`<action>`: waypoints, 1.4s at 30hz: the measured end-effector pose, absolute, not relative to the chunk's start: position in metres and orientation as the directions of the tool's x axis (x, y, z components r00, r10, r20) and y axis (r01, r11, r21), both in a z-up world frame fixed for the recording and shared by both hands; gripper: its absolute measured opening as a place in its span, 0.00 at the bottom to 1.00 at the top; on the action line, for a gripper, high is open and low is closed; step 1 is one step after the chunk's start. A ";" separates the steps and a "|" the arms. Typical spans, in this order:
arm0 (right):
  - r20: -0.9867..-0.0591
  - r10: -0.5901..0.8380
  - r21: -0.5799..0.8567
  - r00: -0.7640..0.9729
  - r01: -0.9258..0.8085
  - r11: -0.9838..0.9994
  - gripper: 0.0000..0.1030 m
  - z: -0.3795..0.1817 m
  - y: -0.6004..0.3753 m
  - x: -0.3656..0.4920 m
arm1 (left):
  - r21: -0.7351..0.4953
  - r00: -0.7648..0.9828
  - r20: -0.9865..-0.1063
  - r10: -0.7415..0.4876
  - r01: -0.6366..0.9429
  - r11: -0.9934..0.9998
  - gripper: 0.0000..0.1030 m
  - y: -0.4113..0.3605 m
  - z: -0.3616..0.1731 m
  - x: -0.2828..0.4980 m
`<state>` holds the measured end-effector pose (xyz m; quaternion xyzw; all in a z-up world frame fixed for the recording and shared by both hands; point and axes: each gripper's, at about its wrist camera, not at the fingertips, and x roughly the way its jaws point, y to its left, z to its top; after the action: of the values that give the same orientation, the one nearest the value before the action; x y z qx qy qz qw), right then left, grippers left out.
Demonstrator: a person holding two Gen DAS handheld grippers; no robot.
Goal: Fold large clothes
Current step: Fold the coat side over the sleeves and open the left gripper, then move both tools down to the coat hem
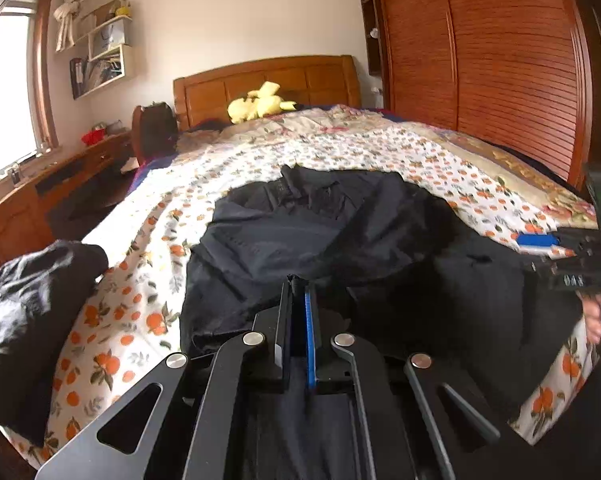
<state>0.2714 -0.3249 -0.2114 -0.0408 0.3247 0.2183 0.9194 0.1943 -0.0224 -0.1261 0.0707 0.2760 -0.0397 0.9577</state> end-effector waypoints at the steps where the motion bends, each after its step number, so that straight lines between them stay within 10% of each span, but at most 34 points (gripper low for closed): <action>1: -0.615 0.374 0.065 0.694 -0.428 0.901 0.52 -0.211 -0.323 0.272 | 0.119 0.839 -0.543 -0.036 0.119 0.986 0.06 -0.023 -0.130 0.192; 21: -0.632 0.390 0.046 0.670 -0.470 0.881 0.52 -0.214 -0.275 0.285 | 0.064 0.809 -0.586 -0.049 0.106 0.992 0.09 0.023 -0.158 0.164; 23: -0.635 0.393 0.044 0.665 -0.477 0.878 0.52 -0.215 -0.269 0.285 | 0.067 0.810 -0.585 -0.037 0.094 0.993 0.22 0.028 -0.158 0.163; 25: -0.636 0.394 0.041 0.663 -0.481 0.876 0.52 -0.216 -0.265 0.285 | 0.073 0.817 -0.576 -0.023 0.080 0.994 0.60 0.034 -0.157 0.163; 28: -0.637 0.395 0.037 0.662 -0.486 0.873 0.52 -0.217 -0.259 0.285 | 0.075 0.822 -0.570 -0.009 0.063 0.995 0.71 0.042 -0.158 0.168; 42: -0.634 0.406 0.039 0.658 -0.497 0.867 0.52 -0.216 -0.251 0.286 | 0.065 0.766 -0.643 -0.016 0.075 0.995 0.72 0.049 -0.179 0.217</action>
<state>0.2858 -0.2511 -0.2159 -0.0689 0.3303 0.2486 0.9079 0.2172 0.0487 -0.1787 0.0437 0.3413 -0.0242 0.9386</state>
